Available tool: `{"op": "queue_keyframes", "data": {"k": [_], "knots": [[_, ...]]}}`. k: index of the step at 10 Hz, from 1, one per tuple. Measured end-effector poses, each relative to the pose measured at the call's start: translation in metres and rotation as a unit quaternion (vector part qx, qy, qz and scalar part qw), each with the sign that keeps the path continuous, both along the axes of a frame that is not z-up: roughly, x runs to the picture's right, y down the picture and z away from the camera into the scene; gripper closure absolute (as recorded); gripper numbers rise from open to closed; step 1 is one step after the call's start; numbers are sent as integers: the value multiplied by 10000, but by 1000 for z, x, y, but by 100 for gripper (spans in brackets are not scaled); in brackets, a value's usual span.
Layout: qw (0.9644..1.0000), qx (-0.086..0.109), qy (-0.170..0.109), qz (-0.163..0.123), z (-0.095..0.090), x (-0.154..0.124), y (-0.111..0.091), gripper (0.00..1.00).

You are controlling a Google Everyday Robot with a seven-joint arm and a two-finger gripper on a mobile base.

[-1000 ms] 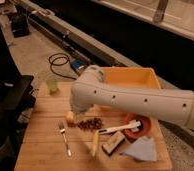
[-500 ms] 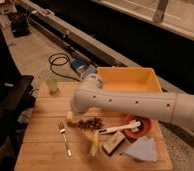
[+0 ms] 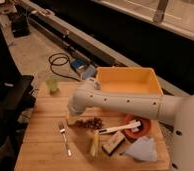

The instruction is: Place apple in plastic cup

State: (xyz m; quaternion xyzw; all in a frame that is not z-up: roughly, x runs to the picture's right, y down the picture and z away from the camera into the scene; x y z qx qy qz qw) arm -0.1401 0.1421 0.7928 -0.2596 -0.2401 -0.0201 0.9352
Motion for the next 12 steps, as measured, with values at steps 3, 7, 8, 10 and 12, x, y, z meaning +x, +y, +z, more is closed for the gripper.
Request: {"op": "queue_keyframes", "data": {"k": [3,7,8,10,12], "knots": [[9996,-245,-86,143,28,-7,15,38],[9990,-380,-107,200,46,-10,24,57],[9990,-378,-86,221,47,-7,24,65],[9990,-346,-20,277,45,1,22,87],[9994,-196,8,281,35,5,10,99]]}}
